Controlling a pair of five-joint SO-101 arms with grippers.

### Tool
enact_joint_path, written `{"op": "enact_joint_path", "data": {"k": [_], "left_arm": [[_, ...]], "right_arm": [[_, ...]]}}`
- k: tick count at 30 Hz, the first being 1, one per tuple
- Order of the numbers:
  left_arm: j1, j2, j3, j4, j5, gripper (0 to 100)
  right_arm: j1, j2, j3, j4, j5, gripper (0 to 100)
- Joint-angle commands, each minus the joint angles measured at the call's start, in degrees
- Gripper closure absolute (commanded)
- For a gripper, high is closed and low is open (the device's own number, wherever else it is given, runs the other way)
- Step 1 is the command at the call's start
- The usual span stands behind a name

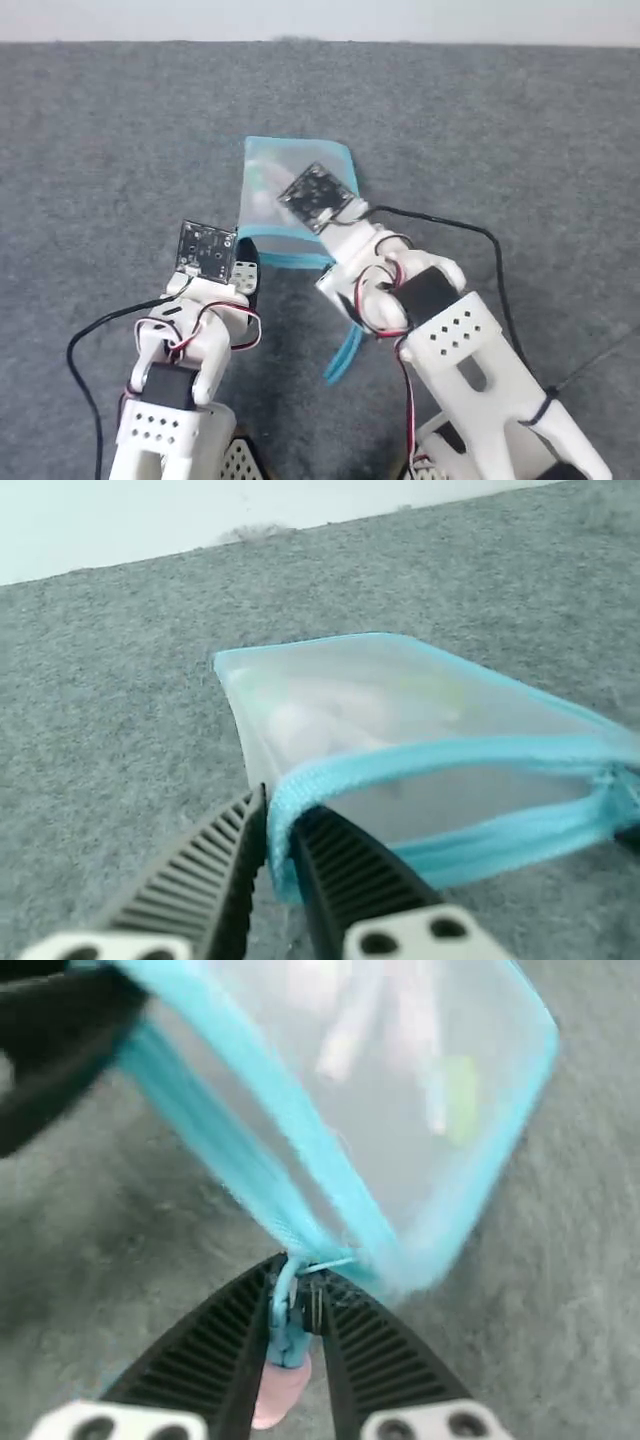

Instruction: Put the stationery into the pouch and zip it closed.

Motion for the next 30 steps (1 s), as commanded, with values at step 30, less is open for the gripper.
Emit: {"op": "enact_joint_path", "data": {"k": [30], "left_arm": [[-1.32, -0.53, -1.19, -1.67, 0.7, 99]], "right_arm": [[-8.04, -12.26, -6.07, 11.56, 3.52, 69.1]]}}
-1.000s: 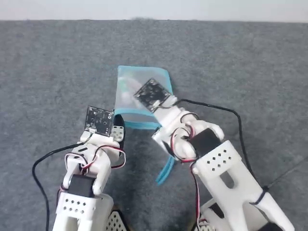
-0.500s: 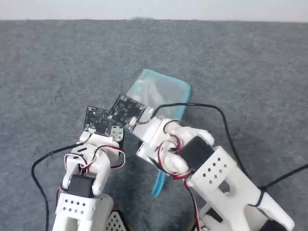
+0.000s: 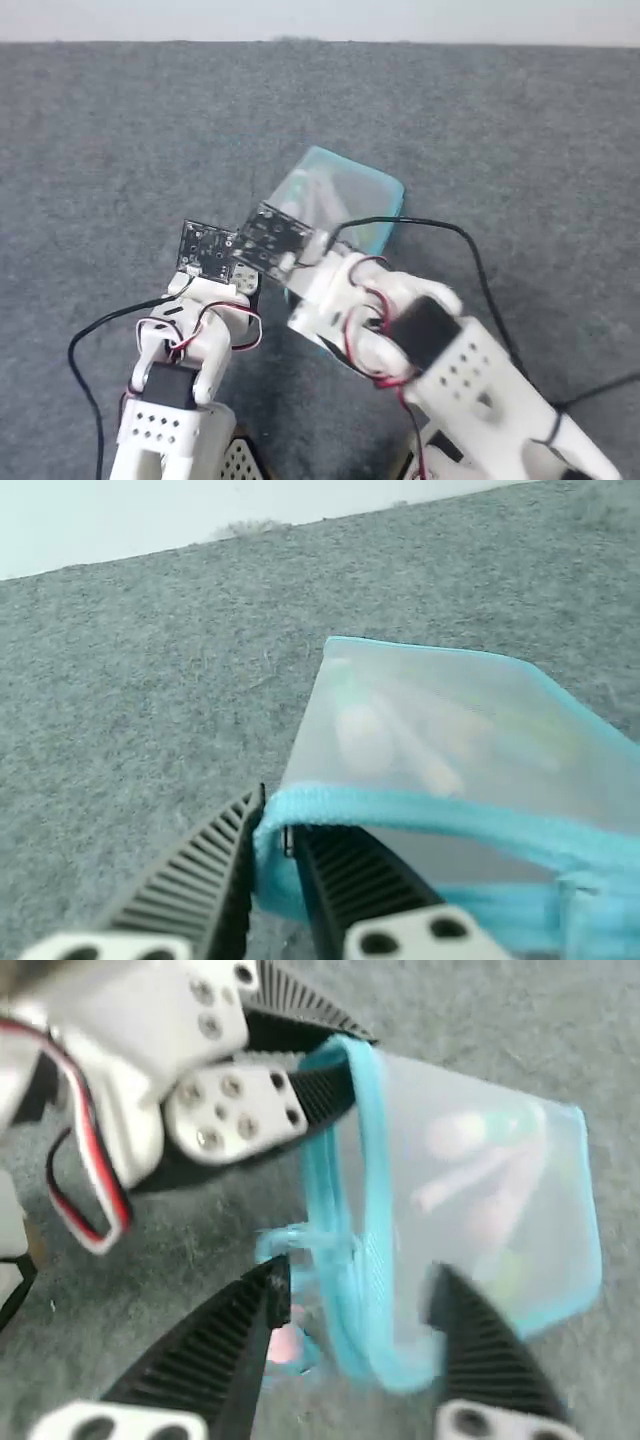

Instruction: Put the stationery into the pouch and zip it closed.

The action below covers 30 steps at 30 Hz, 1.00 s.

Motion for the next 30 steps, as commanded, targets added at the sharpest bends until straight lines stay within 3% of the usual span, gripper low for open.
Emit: {"op": "enact_joint_path", "data": {"k": [1, 6, 13, 25, 30], "left_arm": [[-0.88, -0.53, -1.27, -1.67, 0.7, 99], [-0.88, -0.62, -1.36, -1.58, 0.79, 99], [-0.88, -0.62, -1.36, -1.58, 0.79, 99], [-0.53, -0.62, -1.98, -0.53, 0.79, 99], [-0.62, -0.7, -1.98, -0.44, 0.79, 99]], "right_arm": [[2.86, -6.81, 0.35, 3.56, 2.37, 69.1], [8.48, -11.3, 9.41, 3.12, 6.86, 69.1], [9.89, -11.21, 23.65, -10.15, 12.04, 68.8], [10.07, -11.21, 27.34, -24.13, 13.54, 69.7], [10.15, -11.21, 31.47, -31.6, 13.63, 86.6]]}}
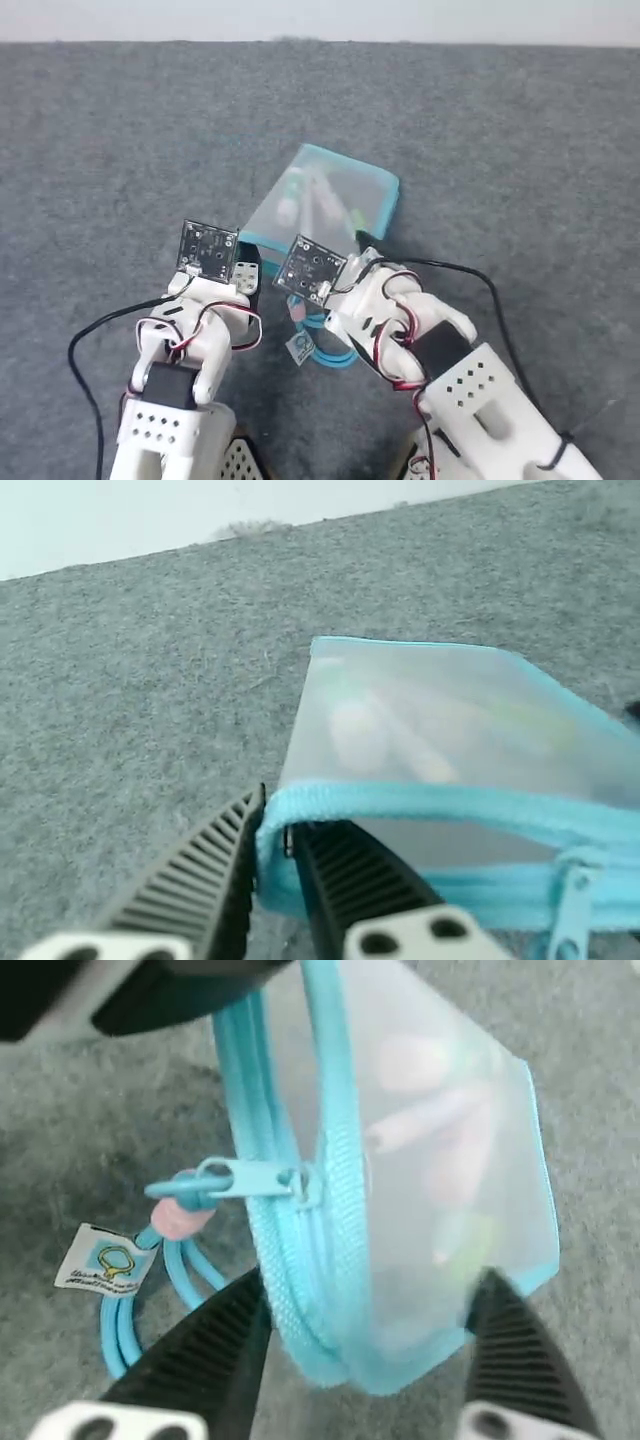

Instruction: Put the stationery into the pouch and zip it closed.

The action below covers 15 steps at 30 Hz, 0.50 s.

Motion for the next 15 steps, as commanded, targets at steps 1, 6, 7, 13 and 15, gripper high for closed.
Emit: {"op": "enact_joint_path", "data": {"k": [1, 6, 7, 13, 15], "left_arm": [[-0.53, -0.7, -1.98, -0.44, 0.79, 99], [-0.44, -0.79, -1.71, -0.44, 0.79, 99], [-0.44, -0.97, -1.71, -0.44, 0.79, 99], [-0.35, -1.05, -2.24, -0.44, 0.79, 94], [-0.35, -1.05, -3.12, -0.35, 0.79, 90]], "right_arm": [[0.75, -1.19, 1.32, -6.55, 0.79, 91.9], [1.01, -1.19, 2.46, -9.89, 0.44, 99.4], [1.8, -1.19, 2.37, -9.89, 0.35, 99.3], [15.34, -0.84, 0.97, -12.18, -8.62, 99.3], [19.38, 1.01, -1.76, -10.07, -10.37, 99.3]]}}
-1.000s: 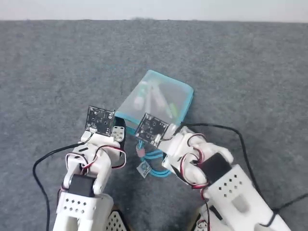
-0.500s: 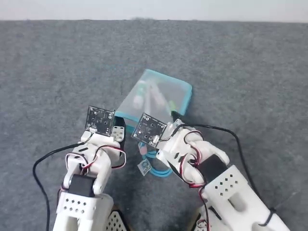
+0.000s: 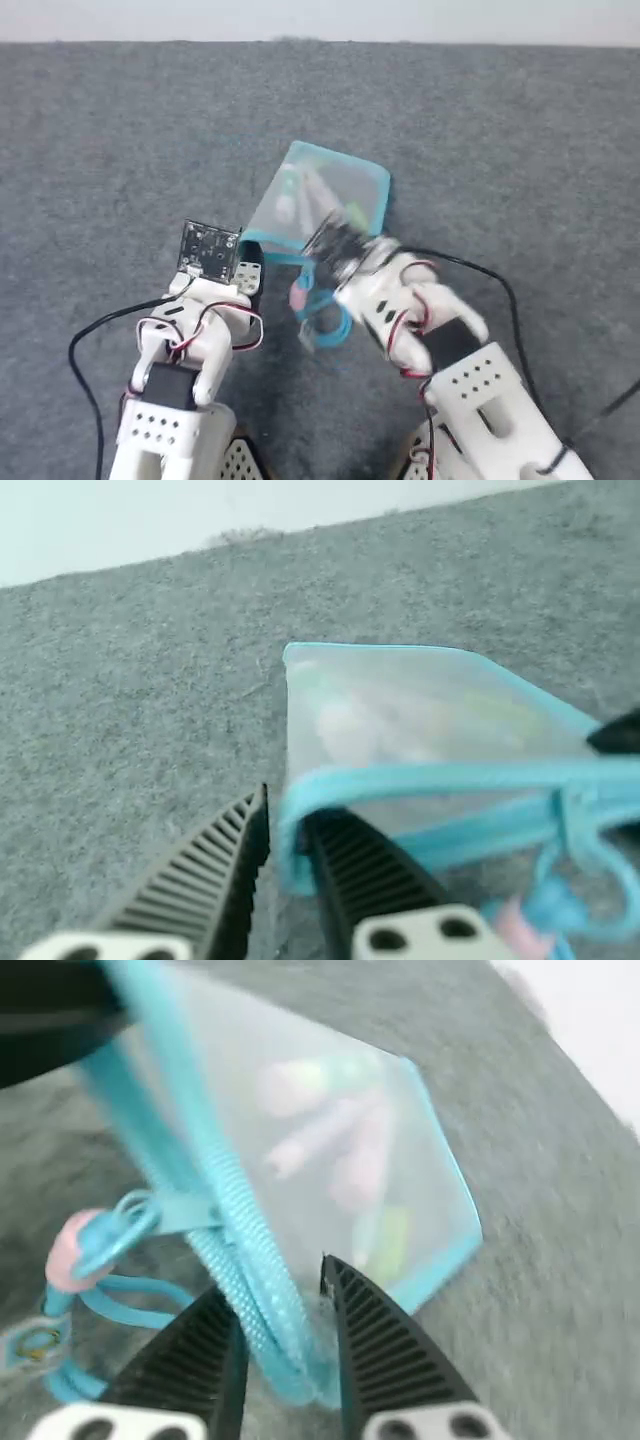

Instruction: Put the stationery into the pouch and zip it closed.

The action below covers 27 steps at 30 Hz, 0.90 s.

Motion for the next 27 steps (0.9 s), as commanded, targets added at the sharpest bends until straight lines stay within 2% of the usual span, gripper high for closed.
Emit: {"op": "enact_joint_path", "data": {"k": [1, 6, 9, 17, 22, 27], "left_arm": [[-0.44, -1.05, -3.38, -0.26, 0.7, 88], [-0.35, -1.05, -3.74, -0.18, 0.7, 86], [1.58, -1.05, -3.65, 0.62, 0.7, 86], [16.7, -1.14, -5.23, 9.67, -4.48, 86], [15.21, -1.05, -5.41, 8.44, -4.22, 85], [14.77, -1.05, -5.32, 8.26, -4.13, 71]], "right_arm": [[8.57, 2.68, -6.15, 1.98, -4.04, 99.3], [9.1, 13.32, -13.19, 4.88, -4.84, 99.3], [9.27, 18.77, -17.14, 4.79, -7.91, 99.3], [9.27, 25.01, -21.1, 5.14, -9.93, 99.3], [8.84, 24.84, -21.19, 6.81, -9.93, 99.3], [6.02, 24.75, -21.27, 9.63, -10.02, 99.3]]}}
